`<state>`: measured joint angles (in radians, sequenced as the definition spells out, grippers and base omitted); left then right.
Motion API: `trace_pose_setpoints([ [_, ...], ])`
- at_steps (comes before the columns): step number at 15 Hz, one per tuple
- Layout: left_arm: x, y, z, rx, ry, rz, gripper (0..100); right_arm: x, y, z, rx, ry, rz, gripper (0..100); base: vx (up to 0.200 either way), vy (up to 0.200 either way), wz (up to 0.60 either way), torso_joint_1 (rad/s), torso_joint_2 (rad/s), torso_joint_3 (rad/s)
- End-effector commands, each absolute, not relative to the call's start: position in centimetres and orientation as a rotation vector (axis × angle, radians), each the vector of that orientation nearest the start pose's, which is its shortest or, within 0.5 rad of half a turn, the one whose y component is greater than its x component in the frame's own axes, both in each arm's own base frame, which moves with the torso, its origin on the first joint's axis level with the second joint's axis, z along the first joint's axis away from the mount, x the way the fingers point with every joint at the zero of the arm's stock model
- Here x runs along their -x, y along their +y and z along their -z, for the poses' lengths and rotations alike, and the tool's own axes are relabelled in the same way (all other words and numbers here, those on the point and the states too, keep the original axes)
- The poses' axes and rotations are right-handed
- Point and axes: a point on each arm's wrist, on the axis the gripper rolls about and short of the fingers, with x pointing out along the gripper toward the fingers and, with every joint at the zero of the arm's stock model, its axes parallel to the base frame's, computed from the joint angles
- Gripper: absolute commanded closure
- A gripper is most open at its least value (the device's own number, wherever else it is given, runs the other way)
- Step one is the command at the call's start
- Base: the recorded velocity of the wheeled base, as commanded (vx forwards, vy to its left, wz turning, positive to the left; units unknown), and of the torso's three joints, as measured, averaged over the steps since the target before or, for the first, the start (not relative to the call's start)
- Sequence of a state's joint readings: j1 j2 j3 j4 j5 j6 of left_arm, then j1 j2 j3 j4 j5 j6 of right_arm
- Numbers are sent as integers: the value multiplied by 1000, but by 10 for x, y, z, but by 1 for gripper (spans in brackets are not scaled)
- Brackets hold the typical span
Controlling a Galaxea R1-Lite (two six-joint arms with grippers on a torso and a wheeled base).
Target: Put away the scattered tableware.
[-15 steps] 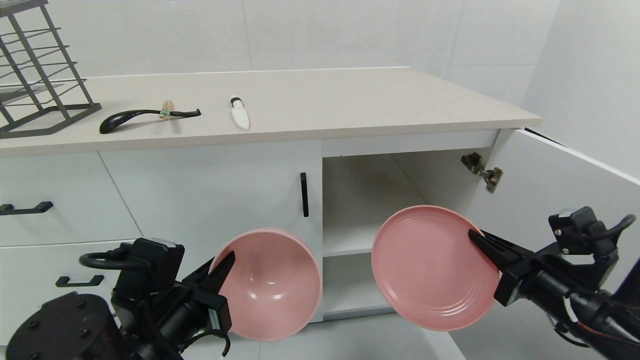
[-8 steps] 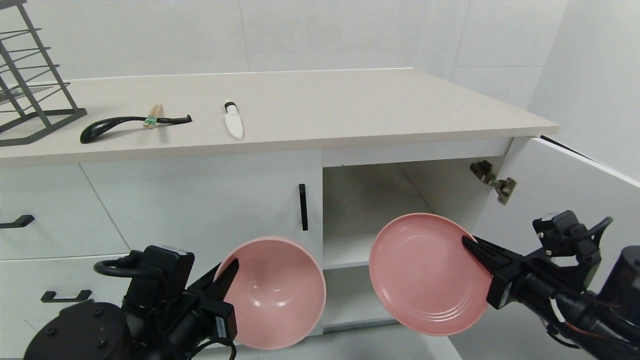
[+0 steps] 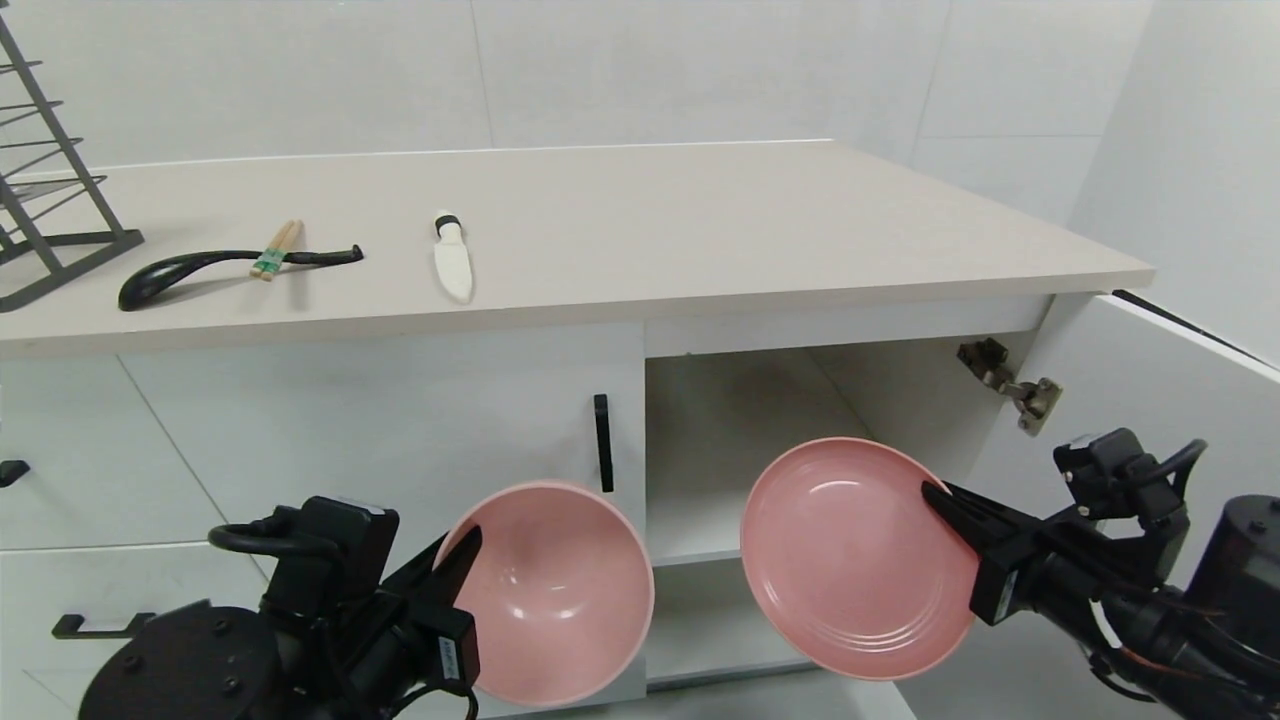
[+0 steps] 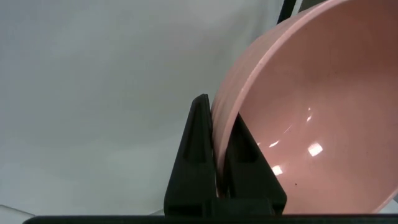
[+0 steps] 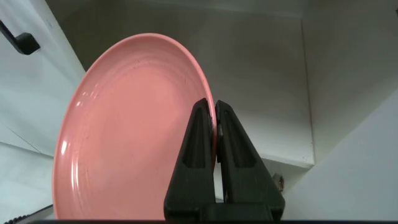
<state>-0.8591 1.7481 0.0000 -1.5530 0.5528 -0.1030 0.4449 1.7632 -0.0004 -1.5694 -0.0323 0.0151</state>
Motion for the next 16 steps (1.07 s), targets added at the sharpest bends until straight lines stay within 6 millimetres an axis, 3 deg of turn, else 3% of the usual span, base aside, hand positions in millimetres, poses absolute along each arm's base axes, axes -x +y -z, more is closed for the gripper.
trace_pose_setpoints([
  [1, -136, -139, -90, -31, 169, 297, 100, -178, 84, -94, 26, 166, -409, 100, 0, 0, 0, 0, 0, 0],
  [5, -136, -140, -88, -38, 178, 294, 100, -179, 84, -92, 55, 173, -406, 100, 150, 0, 0, -1, 3, 1],
  [9, -133, -145, -84, -55, 184, 296, 100, -191, 84, -62, 107, 310, -316, 100, 0, 0, 0, 0, 0, 0],
  [13, -118, -156, -86, -43, 176, 386, 100, -191, 87, -60, -5, 340, -308, 100, 0, 0, 0, 0, 0, 0],
  [16, -118, -157, -85, -46, 181, 385, 100, -193, 88, -51, -7, 382, -303, 100, 0, 0, 0, 0, 0, 0],
])
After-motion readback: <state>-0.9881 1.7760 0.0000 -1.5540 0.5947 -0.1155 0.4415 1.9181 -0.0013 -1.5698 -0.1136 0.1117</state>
